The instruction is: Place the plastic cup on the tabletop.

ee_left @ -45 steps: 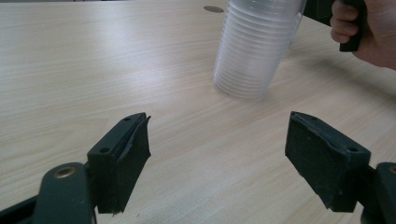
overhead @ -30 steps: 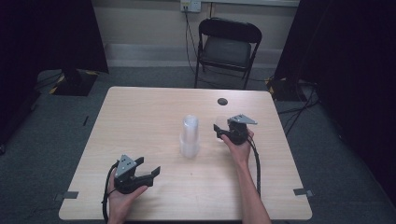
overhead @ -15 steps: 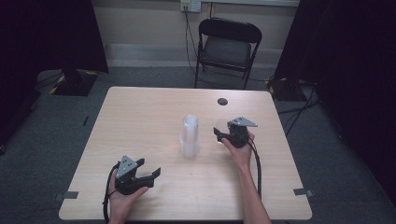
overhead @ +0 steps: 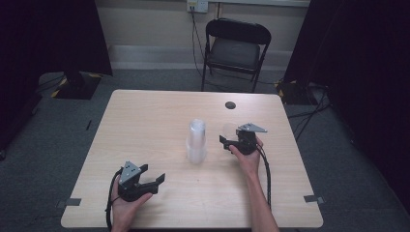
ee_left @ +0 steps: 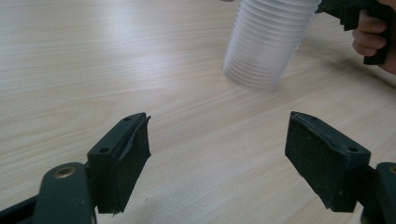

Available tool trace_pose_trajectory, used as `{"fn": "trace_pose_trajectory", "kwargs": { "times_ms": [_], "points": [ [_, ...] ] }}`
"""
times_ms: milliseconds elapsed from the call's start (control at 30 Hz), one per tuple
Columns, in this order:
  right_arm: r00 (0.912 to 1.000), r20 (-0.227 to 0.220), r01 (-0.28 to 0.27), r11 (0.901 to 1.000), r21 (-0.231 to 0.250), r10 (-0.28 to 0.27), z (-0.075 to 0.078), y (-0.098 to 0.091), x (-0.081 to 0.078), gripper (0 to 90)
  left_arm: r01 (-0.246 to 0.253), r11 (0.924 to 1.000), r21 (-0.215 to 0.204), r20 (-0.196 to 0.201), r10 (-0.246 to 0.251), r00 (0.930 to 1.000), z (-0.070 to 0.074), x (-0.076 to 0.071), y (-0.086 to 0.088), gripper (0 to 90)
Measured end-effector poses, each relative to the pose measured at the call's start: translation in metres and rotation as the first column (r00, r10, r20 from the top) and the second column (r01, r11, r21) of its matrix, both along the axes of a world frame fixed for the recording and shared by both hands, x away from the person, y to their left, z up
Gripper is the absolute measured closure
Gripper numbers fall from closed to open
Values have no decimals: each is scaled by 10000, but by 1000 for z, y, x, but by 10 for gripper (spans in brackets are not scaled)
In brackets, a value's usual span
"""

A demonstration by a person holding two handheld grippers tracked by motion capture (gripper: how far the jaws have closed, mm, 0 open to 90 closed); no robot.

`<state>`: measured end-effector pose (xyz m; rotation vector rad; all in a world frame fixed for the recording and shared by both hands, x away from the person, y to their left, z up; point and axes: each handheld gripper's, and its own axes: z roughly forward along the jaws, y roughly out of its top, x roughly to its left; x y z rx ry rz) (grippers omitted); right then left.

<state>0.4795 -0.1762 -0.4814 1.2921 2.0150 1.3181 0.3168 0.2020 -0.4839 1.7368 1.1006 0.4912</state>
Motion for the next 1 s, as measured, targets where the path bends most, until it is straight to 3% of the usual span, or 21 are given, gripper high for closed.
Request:
{"fn": "trace_pose_trajectory", "kwargs": {
  "times_ms": [233,433,1000],
  "points": [
    [9998,-144,104,9999,119,-102,-3,-6,-6,140,-33,10000,-8,74,33,10000,1,2,1,218],
    [9996,-203,183,9998,-58,-184,-2,-8,-13,139,-19,10000,-44,128,20,9999,3,2,0,218],
    [9997,-33,262,9996,87,-261,4,-16,-37,145,-227,9997,-3,206,227,9995,4,5,3,217]
  ]
}}
